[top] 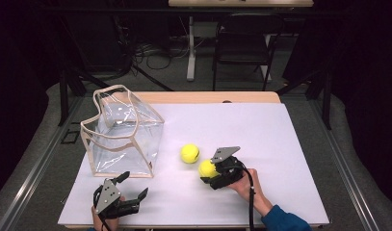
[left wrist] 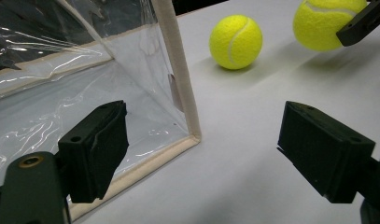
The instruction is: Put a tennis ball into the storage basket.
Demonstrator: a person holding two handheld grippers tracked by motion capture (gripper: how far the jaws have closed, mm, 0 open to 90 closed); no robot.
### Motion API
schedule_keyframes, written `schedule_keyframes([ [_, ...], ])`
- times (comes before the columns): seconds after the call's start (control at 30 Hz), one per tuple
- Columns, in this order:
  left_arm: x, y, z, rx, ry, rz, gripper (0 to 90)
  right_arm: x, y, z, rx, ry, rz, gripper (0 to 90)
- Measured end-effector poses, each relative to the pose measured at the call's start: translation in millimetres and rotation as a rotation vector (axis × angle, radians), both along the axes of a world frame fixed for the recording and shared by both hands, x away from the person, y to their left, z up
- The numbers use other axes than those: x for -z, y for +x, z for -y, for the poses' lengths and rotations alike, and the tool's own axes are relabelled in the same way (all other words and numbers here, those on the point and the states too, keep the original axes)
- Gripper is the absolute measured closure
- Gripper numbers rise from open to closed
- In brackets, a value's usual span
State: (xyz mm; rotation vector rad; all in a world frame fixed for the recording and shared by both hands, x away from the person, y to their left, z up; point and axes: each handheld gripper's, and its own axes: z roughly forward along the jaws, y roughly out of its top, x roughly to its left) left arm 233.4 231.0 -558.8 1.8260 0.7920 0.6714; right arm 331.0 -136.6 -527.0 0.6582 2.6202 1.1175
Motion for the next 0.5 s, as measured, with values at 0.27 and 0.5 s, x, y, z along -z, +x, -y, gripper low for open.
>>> schedule_keyframes([
  [0.27, 0.5, 0.3, 1.2, 0.000, 0.002, -0.002, 16.0, -4.7, -2.0, 1.5, 0.004, 0.015, 0.016, 25.9],
  [0.5, 0.8, 1.1, 1.4, -0.001, 0.002, -0.002, 16.0, -10.7, -0.9, 3.4, 0.014, 0.030, 0.023, 26.0],
])
